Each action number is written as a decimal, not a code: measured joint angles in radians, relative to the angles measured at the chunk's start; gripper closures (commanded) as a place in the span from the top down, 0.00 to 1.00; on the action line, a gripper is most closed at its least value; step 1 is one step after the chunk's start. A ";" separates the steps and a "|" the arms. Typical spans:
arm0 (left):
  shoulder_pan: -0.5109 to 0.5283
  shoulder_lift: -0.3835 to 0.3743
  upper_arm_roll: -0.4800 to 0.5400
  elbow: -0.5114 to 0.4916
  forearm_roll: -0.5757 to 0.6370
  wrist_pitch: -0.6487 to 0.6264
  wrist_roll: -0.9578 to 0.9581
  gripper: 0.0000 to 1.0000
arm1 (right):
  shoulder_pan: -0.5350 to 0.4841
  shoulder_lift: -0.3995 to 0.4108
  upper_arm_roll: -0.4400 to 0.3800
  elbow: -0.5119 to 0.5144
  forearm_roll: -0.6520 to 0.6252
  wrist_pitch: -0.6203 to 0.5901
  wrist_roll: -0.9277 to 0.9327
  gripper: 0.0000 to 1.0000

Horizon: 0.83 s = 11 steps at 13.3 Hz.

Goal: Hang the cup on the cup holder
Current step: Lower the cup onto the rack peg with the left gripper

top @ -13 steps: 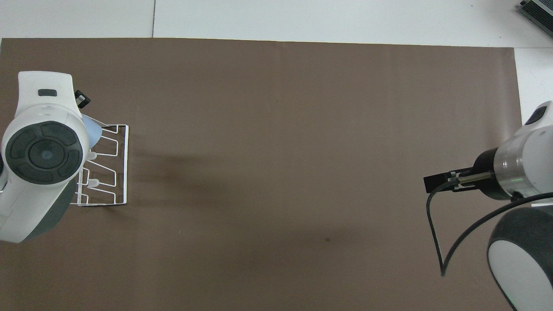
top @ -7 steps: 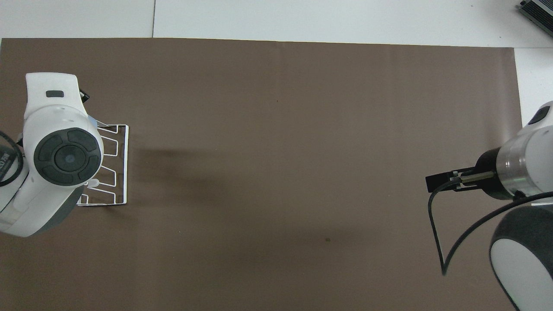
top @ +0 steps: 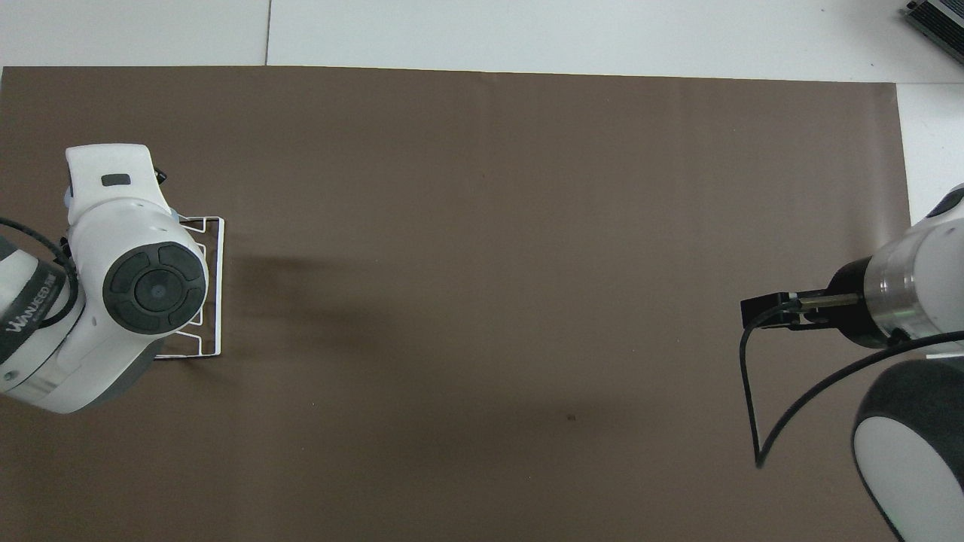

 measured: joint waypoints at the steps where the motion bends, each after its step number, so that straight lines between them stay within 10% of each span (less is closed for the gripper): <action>1: 0.000 0.000 -0.001 -0.004 0.002 0.000 -0.002 0.00 | 0.000 0.000 0.000 0.000 0.000 0.000 0.014 1.00; 11: 0.000 0.001 -0.001 -0.047 0.049 0.035 -0.065 0.00 | -0.026 0.000 -0.003 0.015 -0.001 0.000 -0.014 1.00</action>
